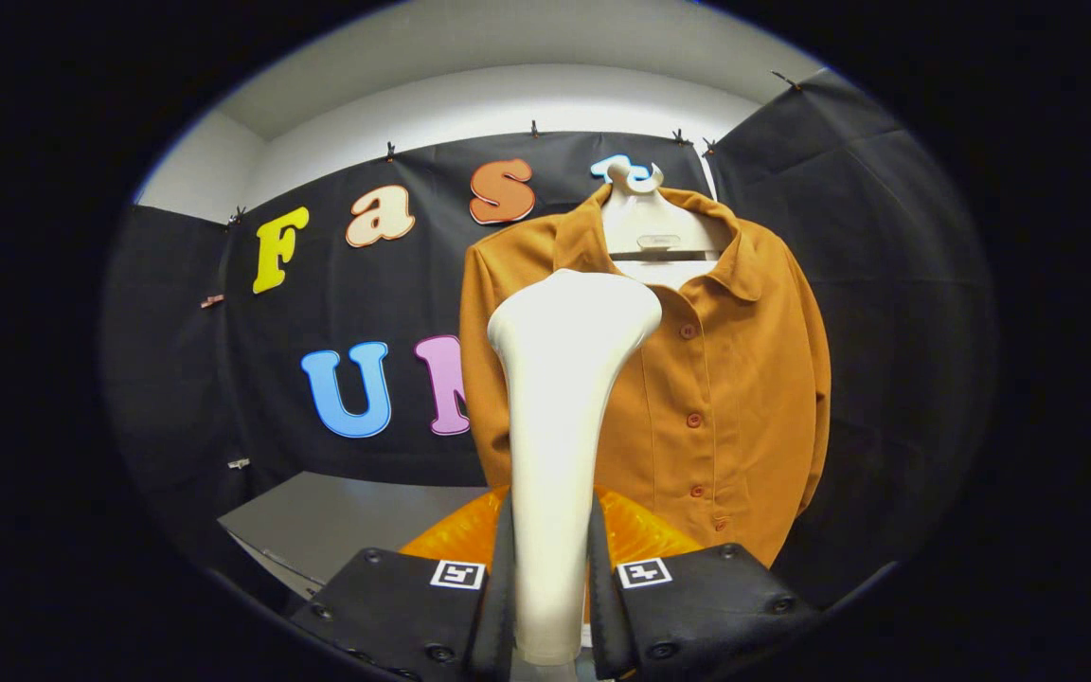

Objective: Iron the clothes twice with a garment steamer, once on the left side and once on the right side.

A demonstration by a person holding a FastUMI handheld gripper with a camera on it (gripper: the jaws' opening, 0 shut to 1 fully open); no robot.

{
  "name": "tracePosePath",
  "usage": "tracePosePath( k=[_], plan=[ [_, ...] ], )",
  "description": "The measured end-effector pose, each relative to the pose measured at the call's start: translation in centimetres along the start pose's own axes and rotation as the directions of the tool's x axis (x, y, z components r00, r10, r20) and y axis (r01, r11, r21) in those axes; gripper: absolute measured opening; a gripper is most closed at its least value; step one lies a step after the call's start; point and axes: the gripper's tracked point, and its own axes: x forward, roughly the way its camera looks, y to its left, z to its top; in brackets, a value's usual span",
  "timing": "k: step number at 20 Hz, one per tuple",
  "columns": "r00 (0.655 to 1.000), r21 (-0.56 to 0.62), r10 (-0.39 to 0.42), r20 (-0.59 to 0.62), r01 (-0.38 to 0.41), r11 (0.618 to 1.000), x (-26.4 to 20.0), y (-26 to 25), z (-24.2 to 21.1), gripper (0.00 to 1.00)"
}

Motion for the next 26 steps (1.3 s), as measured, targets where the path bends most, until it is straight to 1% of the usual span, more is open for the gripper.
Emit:
tracePosePath(
  k=[5, 8, 14, 18, 26],
  plan=[
    [0.994, 0.046, 0.072, -0.080, -0.069, 0.997, 4.0, -2.3, -2.5, 0.36],
    [0.989, 0.061, 0.104, -0.103, -0.098, 0.993, 5.2, -2.8, -3.7, 0.36],
    [0.976, 0.081, 0.113, -0.187, -0.099, 0.992, 5.9, -3.6, -7.8, 0.36],
    [0.961, 0.086, 0.095, -0.259, -0.075, 0.993, 5.9, -4.5, -11.2, 0.36],
    [0.917, 0.101, 0.070, -0.392, -0.033, 0.994, 5.3, -6.3, -17.5, 0.37]
  ],
)
